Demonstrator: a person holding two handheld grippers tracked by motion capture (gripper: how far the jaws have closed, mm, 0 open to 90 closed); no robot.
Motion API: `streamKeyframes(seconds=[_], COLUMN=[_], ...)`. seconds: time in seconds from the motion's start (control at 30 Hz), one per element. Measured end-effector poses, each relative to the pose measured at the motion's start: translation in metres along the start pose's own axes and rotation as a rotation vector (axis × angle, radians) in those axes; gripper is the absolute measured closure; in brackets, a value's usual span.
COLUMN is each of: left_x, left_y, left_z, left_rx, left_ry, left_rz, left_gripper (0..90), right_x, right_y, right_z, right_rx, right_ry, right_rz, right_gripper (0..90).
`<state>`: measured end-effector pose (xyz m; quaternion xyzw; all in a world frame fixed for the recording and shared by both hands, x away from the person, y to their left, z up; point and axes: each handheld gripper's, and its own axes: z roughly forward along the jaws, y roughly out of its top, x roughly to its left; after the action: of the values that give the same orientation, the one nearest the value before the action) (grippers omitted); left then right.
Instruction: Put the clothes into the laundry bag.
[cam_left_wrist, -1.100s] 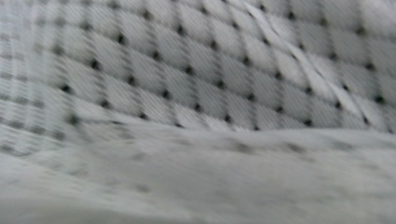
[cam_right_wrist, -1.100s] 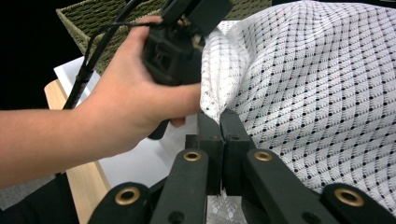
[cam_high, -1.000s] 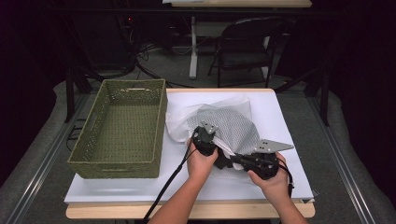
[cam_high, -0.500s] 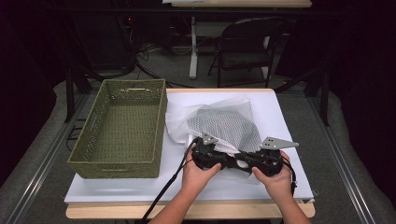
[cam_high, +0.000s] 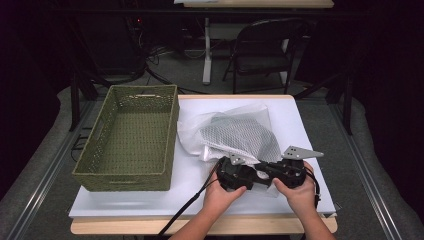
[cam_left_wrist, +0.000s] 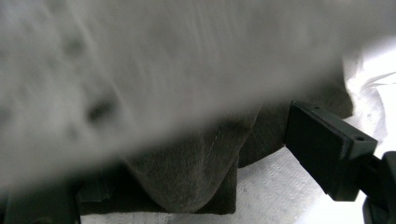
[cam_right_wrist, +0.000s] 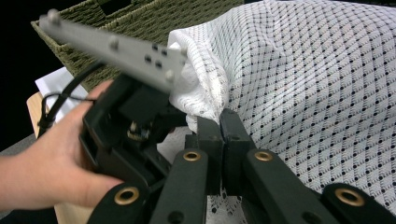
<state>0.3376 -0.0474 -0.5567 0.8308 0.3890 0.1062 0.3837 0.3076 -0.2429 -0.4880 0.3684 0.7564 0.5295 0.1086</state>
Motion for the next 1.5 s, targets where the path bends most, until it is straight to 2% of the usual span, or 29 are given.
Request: streamKeyframes(seconds=[0.07,0.1,0.13,0.23,0.33,0.37,0.4,0.47,0.53,0.6,0.77,0.8,0.93,1.1,1.17,1.33,1.5], left_x=[-0.005,-0.007,-0.009,-0.009,-0.008,-0.006,-0.006,-0.002,0.002,0.005,0.009,0.011,0.020,0.033,0.035,0.040,0.043], left_y=[-0.003,-0.004,-0.004,-0.003,-0.003,-0.003,-0.002,0.001,0.003,0.005,0.011,0.014,0.021,0.033,0.039,0.049,0.048], left_z=[0.005,0.006,0.006,0.005,0.004,0.003,0.003,0.000,0.000,-0.001,0.000,0.000,-0.002,-0.005,-0.004,0.000,0.011], left_rx=[0.006,0.018,0.022,0.024,0.022,0.023,0.015,0.005,-0.008,-0.021,-0.049,-0.063,-0.091,-0.130,-0.149,-0.152,-0.122], left_ry=[0.043,0.095,0.123,0.149,0.159,0.164,0.161,0.124,0.096,0.081,0.078,0.074,0.087,0.127,0.141,0.183,0.197], left_rz=[0.024,0.070,0.091,0.111,0.118,0.122,0.117,0.078,0.042,0.005,-0.010,-0.033,-0.055,-0.096,-0.102,-0.079,-0.073], left_gripper=[17.8,20.1,26.5,34.3,48.3,48.3,59.2,68.7,71.8,73.0,74.3,74.4,74.8,75.0,75.0,75.0,74.1], right_x=[0.000,0.000,0.000,0.000,0.001,0.001,0.001,0.002,0.003,0.005,0.010,0.011,0.010,0.010,0.012,0.015,0.014], right_y=[0.000,0.000,0.000,0.000,-0.001,-0.001,-0.001,-0.001,-0.001,-0.001,-0.001,0.000,0.000,0.000,0.001,0.003,0.002], right_z=[0.000,0.000,0.000,0.000,0.000,0.000,0.000,0.001,0.001,0.001,0.002,0.001,0.000,-0.002,-0.001,-0.002,0.000], right_rx=[0.000,0.000,-0.001,-0.005,-0.005,-0.004,-0.002,-0.001,-0.001,0.004,0.012,0.012,0.013,0.003,0.005,-0.003,0.005], right_ry=[-0.001,-0.001,-0.002,-0.004,-0.003,-0.004,0.000,0.004,0.006,0.012,0.020,0.017,0.014,0.027,0.033,0.034,0.031], right_rz=[0.001,0.001,-0.001,-0.005,-0.005,-0.002,-0.006,-0.005,-0.007,-0.012,-0.021,-0.026,-0.022,-0.009,-0.014,-0.032,-0.023], right_gripper=[88.8,88.8,88.8,88.8,88.8,88.8,88.8,88.9,88.9,88.9,88.9,89.0,89.0,89.1,89.1,89.1,89.1])
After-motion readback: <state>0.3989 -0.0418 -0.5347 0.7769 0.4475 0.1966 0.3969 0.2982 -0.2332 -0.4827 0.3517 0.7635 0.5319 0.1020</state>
